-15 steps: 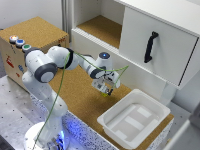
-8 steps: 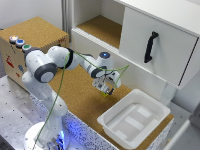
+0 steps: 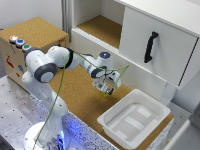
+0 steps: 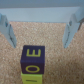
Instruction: Place the purple block on top of the yellow block
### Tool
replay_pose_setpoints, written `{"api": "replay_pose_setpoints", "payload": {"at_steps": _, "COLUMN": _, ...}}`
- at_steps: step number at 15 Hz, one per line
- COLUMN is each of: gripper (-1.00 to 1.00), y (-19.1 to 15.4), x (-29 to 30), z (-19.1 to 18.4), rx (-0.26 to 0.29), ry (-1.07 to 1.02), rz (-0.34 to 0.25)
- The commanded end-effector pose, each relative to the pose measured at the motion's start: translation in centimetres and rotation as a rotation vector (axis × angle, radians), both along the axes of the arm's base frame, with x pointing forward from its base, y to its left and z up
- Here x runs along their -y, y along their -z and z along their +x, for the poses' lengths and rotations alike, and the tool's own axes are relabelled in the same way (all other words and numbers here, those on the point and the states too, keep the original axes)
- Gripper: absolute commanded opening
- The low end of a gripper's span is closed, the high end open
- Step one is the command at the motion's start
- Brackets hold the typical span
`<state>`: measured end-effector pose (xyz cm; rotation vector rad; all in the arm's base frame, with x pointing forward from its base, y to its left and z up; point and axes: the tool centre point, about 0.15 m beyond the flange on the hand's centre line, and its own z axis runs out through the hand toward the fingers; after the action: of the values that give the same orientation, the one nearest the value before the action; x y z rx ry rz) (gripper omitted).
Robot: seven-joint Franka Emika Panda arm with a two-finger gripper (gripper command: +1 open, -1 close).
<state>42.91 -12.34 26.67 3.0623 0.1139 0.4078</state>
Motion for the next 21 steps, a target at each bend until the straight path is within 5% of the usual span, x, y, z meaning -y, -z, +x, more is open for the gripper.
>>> {"api": "replay_pose_setpoints", "payload": {"at_steps": 1, "gripper": 1.00, "y": -6.4, "x": 0.5, "z": -3.6, "rx": -0.001, "ry": -0.033, "rz": 0.003}}
{"api": "replay_pose_setpoints", "payload": {"at_steps": 7, "gripper": 1.00, "y": -7.8, "x": 5.7, "z": -5.4, "rx": -0.034, "ry": 0.010, "rz": -0.040}}
{"api": "replay_pose_setpoints", "payload": {"at_steps": 11, "gripper": 1.00, "y": -5.6, "x": 7.8, "z": -4.0, "rx": -0.050, "ry": -0.008, "rz": 0.035}}
{"api": "replay_pose_setpoints", "payload": {"at_steps": 12, "gripper": -1.00, "y": -5.0, "x": 8.0, "z": -3.6, "rx": -0.054, "ry": -0.001, "rz": 0.044}}
{"api": "replay_pose_setpoints", "payload": {"at_steps": 21, "gripper": -1.00, "y": -0.6, "x": 7.1, "z": -1.7, "rx": -0.104, "ry": -0.039, "rz": 0.067}}
